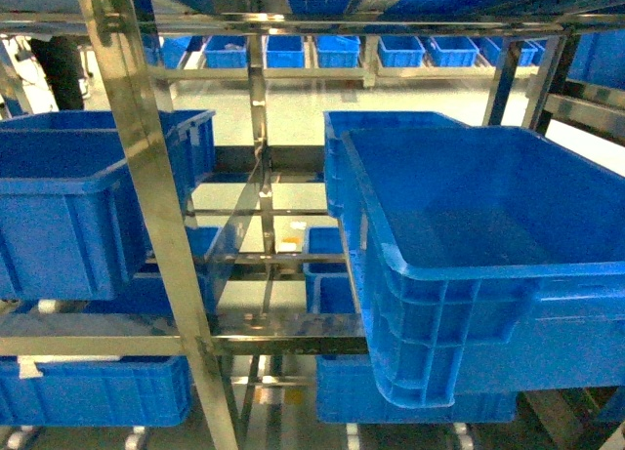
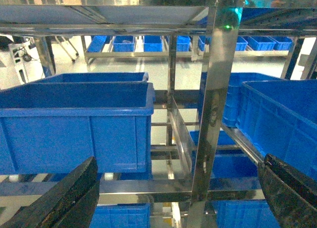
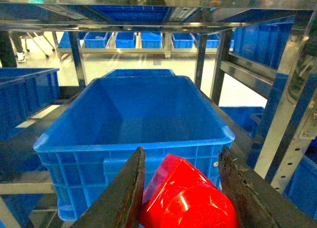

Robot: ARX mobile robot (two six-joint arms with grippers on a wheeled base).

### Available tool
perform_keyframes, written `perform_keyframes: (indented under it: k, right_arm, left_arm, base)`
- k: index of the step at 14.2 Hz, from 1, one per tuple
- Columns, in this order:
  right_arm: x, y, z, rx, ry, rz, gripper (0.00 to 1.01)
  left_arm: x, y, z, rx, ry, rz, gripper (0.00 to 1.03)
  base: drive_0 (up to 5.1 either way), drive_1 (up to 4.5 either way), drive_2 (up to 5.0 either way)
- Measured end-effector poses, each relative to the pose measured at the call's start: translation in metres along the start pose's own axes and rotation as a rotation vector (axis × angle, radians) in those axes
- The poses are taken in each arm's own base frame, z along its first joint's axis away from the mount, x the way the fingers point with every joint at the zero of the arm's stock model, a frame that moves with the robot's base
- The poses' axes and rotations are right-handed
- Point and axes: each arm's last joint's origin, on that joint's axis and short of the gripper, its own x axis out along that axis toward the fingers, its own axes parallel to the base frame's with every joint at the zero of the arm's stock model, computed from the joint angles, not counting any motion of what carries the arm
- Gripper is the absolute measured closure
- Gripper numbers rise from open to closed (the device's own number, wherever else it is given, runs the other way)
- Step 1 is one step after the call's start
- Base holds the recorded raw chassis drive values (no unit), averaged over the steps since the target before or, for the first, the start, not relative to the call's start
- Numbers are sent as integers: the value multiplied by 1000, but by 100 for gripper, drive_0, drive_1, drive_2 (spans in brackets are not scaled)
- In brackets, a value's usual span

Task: Pick red block from blue box to shelf

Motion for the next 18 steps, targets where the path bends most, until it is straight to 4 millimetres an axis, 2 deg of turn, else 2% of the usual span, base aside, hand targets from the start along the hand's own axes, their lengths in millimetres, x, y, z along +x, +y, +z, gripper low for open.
perform_keyframes:
  k: [11, 12, 13, 16, 17, 18]
  right_arm:
    - [0, 0, 0, 0, 0, 0, 62]
    - [0, 1, -2, -23, 90, -50, 62]
    - [7, 2, -3, -66, 188, -113, 62]
    - [44, -3, 10, -45, 199, -125, 62]
    - [67, -3, 14, -40, 191, -92, 62]
    - [114, -2, 16, -37, 180, -58, 62]
  left_arm:
    - [0, 0, 0, 0, 0, 0, 5]
    - [0, 0, 0, 0, 0, 0, 5]
    - [0, 0, 0, 0, 0, 0, 5]
    - [0, 0, 0, 0, 0, 0, 5]
    - [0, 0, 0, 0, 0, 0, 5]
    - [0, 0, 0, 0, 0, 0, 5]
  base:
    - [0, 0, 0]
    - [0, 0, 0]
    - [0, 0, 0]
    - [0, 0, 0]
    - [0, 0, 0]
    - [0, 0, 0]
